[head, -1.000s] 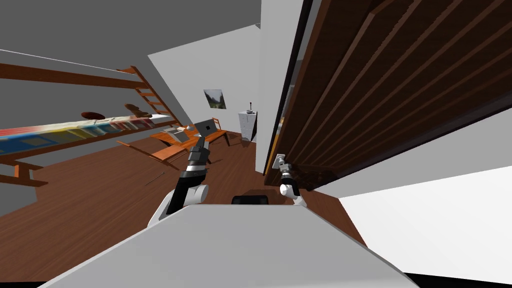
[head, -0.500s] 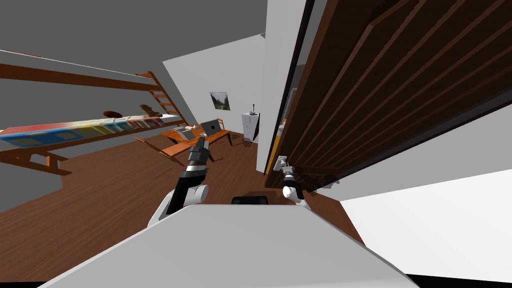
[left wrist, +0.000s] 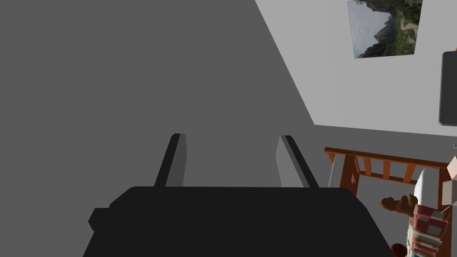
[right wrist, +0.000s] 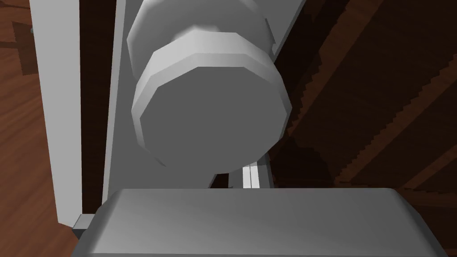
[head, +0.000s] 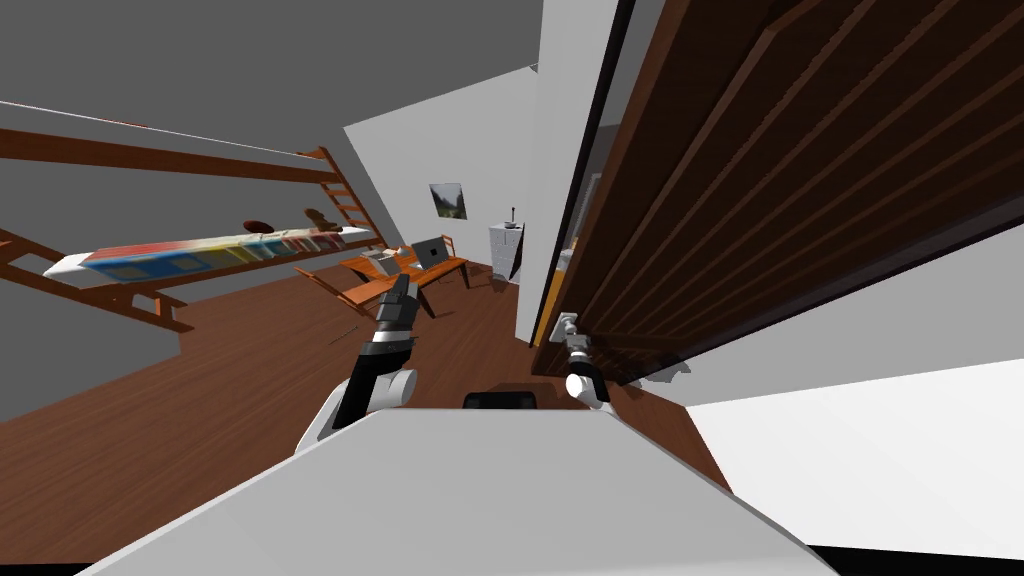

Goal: Pull the door open

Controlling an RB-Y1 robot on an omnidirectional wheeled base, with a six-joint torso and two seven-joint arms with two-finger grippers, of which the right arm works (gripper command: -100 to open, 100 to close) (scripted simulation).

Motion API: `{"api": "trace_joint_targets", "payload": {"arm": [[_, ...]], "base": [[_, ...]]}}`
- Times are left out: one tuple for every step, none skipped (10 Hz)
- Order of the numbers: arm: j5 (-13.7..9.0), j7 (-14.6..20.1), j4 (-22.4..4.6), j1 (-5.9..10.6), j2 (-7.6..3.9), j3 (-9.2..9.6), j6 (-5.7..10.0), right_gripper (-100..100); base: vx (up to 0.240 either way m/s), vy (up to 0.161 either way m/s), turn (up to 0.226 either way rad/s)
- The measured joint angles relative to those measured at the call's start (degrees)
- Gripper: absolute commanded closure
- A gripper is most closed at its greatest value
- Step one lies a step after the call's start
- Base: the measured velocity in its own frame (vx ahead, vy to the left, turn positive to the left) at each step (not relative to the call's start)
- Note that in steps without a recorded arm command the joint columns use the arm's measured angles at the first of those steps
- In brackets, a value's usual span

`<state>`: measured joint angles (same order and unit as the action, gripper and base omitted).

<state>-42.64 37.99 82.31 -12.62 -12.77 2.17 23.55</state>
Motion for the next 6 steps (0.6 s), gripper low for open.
{"api": "trace_joint_targets", "payload": {"arm": [[-0.79,0.94,-0.12,0.01,-0.05,0.23,0.21,-100],[-1.28,1.44,0.81,-0.73,-0.03,0.22,-0.06,-100],[-2.15,2.14,1.09,-0.66,-0.08,0.13,-0.42,-100],[-2.39,2.81,0.86,-0.70,0.00,0.48,0.13,-100],[-3.17,4.00,1.09,-1.17,-0.43,0.78,0.48,-100],[-4.20,5.50,1.34,-1.55,-0.72,1.00,0.70,-100]], "base": [[-0.039,-0.022,0.068],[-0.058,-0.008,0.060],[-0.041,-0.017,0.011],[-0.047,-0.017,0.081],[-0.076,-0.035,0.117],[-0.107,-0.045,0.104]]}}
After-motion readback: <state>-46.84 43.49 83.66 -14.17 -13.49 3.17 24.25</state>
